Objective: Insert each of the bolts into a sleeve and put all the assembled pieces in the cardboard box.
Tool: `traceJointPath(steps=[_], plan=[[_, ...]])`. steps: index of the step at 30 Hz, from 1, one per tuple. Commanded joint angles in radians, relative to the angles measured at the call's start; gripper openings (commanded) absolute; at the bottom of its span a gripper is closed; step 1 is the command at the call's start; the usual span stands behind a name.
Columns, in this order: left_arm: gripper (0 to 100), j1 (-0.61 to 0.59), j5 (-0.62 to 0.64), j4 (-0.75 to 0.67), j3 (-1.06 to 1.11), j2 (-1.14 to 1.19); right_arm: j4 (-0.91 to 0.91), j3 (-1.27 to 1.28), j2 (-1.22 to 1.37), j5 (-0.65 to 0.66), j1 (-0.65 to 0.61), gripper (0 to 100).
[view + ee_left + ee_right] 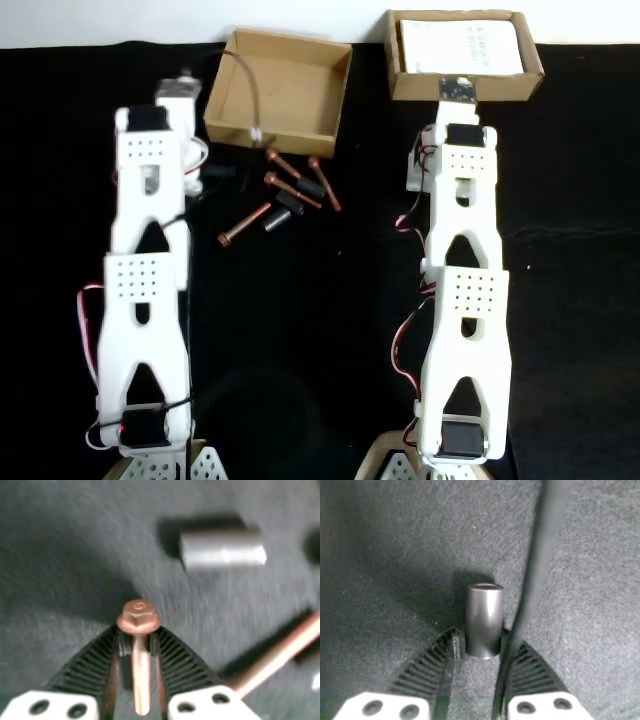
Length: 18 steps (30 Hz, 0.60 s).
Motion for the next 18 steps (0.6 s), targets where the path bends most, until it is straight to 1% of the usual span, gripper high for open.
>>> traceJointPath(steps=[1, 3, 7, 9, 12, 15, 18], plan=[[1, -0.004, -0.132, 0.006, 0.263, -0.337, -0.025, -0.024, 0.002, 0.008, -0.041, 5.5], [1, 0.010, -0.180, 0.006, 0.414, -0.530, -0.027, -0.024, 0.002, 0.008, -0.041, 5.4], [1, 0.058, -0.258, 0.000, 0.714, -1.013, -0.012, -0.024, -0.001, 0.003, -0.041, 5.2], [1, 0.071, -0.279, -0.003, 0.845, -1.254, 0.039, -0.044, -0.016, 0.003, -0.047, 5.1], [1, 0.071, -0.285, -0.075, 1.024, -1.550, 0.177, -0.176, -0.048, 0.003, -0.062, 5.1], [1, 0.042, -0.279, -0.181, 1.185, -1.755, 0.334, -0.400, -0.070, 0.002, -0.071, 5.0], [1, 0.035, -0.278, -0.229, 1.280, -1.885, 0.338, -0.575, -0.111, 0.002, -0.059, 3.3]])
